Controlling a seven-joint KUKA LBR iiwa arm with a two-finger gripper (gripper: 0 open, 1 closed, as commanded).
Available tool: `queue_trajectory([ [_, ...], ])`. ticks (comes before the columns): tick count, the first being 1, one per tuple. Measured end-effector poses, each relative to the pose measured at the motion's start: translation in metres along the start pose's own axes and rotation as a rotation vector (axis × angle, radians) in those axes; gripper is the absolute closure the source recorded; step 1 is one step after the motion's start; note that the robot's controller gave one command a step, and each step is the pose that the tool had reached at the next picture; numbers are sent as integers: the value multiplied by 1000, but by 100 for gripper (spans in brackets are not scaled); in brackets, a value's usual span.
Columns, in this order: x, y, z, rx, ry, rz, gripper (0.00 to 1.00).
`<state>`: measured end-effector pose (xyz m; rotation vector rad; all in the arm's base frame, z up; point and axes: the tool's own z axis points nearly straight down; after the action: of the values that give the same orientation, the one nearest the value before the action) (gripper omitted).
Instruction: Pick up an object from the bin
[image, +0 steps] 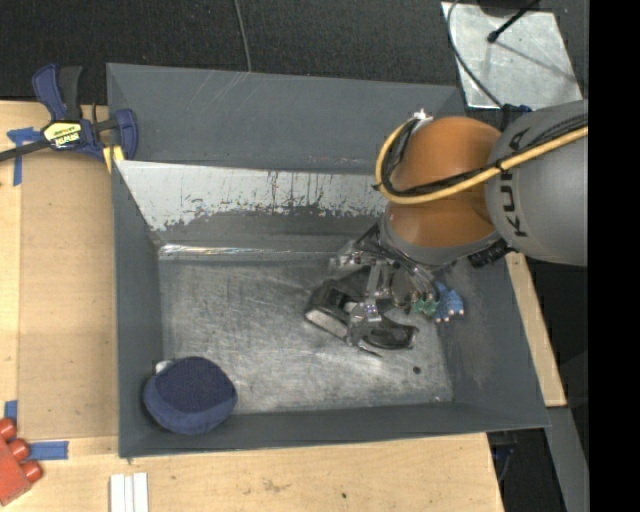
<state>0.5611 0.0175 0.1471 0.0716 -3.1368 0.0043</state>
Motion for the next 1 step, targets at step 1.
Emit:
queue_trajectory([
  [1,-12,-15,54,-5,2,-57,0],
])
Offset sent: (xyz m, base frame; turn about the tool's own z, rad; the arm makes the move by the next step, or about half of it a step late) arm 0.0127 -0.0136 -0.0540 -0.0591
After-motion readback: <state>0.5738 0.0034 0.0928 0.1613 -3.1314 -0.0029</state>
